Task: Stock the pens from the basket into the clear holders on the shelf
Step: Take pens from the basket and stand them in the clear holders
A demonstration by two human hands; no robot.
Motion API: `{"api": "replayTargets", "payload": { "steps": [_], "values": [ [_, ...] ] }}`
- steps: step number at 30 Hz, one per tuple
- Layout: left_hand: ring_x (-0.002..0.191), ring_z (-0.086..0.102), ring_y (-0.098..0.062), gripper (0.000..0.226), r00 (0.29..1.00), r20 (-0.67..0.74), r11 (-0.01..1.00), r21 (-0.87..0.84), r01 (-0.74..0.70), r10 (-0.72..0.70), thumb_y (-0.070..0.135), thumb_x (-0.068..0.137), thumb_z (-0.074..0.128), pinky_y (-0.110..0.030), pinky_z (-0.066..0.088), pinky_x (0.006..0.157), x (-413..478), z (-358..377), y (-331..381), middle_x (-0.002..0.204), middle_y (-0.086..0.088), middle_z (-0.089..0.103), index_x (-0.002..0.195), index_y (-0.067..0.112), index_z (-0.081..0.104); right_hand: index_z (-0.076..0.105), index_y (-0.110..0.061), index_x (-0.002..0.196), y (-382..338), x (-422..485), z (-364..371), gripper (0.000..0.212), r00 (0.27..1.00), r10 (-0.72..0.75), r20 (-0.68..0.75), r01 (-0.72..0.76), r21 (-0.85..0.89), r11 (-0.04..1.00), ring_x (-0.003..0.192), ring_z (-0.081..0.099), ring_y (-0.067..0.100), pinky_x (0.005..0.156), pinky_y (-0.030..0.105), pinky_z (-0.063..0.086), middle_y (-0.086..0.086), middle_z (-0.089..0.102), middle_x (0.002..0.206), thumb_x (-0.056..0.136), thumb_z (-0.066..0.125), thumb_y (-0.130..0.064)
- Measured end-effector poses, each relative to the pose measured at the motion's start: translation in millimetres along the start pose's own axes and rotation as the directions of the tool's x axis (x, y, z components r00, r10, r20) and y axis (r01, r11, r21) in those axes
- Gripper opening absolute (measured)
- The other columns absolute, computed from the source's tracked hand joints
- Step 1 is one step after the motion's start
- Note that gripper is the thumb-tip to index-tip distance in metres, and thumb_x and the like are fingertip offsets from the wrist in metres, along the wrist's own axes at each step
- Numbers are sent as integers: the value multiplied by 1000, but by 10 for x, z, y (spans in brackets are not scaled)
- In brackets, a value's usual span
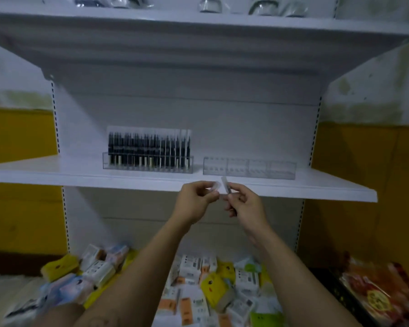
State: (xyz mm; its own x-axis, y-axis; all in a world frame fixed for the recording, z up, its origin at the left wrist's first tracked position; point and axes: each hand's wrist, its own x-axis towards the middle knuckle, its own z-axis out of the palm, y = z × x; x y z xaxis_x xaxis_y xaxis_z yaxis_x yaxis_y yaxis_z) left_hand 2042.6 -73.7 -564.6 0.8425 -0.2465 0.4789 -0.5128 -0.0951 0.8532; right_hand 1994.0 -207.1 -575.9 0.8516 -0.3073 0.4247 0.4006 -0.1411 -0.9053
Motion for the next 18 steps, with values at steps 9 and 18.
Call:
{"api": "replayTargets", "payload": {
  "steps": [9,18],
  "values": [
    [86,69,-14,14,996,76,998,29,-52,49,25,94,60,-39,58,82,634,-119,310,94,1,71,102,16,66,67,-26,101,-308,532,9,14,993,-120,-3,119,-102,988,57,49,7,53,18,44,-9,58,64,95,58,-16],
    [86,71,-14,31,994,-11,984,-143,-110,110,10,91,61,-28,59,76,1474,-308,511,99,-8,68,121,14,59,69,-21,114,-570,1406,104,22,990,-140,-6,140,48,989,74,59,-5,71,12,48,-17,65,78,93,60,-18]
  ]
}}
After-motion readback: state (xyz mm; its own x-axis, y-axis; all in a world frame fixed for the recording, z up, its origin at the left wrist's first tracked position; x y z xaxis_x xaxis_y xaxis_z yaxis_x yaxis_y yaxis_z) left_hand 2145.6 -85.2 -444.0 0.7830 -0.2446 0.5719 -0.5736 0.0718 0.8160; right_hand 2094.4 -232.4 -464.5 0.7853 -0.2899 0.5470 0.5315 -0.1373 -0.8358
